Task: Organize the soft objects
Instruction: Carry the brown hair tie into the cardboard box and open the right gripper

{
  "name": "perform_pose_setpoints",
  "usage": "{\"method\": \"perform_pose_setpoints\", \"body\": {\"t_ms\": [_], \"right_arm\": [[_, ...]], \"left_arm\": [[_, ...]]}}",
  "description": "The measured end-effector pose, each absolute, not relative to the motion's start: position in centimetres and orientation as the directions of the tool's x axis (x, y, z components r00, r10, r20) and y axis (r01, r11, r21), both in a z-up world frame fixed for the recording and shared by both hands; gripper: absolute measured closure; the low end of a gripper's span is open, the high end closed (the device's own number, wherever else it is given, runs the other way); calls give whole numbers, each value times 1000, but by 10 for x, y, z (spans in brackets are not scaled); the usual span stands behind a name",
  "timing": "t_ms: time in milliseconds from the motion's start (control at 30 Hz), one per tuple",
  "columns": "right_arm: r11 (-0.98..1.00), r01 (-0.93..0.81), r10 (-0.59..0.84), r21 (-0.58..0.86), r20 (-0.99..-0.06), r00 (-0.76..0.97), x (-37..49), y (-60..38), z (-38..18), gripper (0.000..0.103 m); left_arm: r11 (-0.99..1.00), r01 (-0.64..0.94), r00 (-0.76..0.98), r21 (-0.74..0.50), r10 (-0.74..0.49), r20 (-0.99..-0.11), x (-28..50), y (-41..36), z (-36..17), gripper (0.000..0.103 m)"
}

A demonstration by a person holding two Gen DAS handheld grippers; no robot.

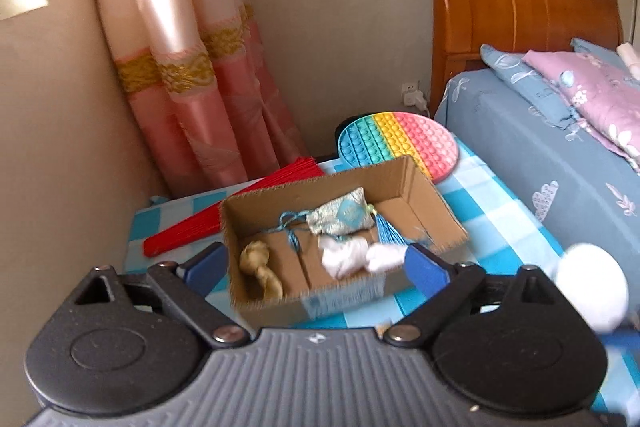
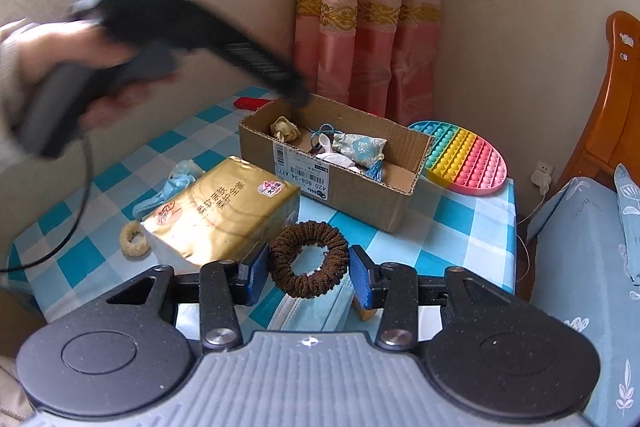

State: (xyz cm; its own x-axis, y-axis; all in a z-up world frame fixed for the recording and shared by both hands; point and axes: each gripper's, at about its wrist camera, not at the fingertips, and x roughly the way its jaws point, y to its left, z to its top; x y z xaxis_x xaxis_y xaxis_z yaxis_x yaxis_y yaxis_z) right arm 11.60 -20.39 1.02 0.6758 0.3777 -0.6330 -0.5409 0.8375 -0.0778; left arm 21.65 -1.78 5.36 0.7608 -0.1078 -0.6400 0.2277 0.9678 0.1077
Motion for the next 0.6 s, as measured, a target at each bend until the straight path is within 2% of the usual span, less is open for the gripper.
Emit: {"method": "perform_pose_setpoints", "body": {"t_ms": [100, 267, 433, 600], "right_arm": [[846, -528, 372, -68, -633, 678, 121, -204, 11, 55], [857, -513, 372, -47, -632, 680, 132, -204, 14, 55], [868, -495, 364, -36, -631, 685, 150, -201, 20, 55], [877, -479, 350, -40, -628, 694, 176, -193, 26, 55]], "left_arm": [[967, 237, 768, 89, -131, -627, 179, -11, 53, 4], [978, 194, 768, 81, -100, -633, 130, -3, 37, 3], [988, 147, 746, 44, -82, -661, 109, 5, 24, 4], [989, 133, 763, 62, -62, -644, 92, 7, 27, 4]]}}
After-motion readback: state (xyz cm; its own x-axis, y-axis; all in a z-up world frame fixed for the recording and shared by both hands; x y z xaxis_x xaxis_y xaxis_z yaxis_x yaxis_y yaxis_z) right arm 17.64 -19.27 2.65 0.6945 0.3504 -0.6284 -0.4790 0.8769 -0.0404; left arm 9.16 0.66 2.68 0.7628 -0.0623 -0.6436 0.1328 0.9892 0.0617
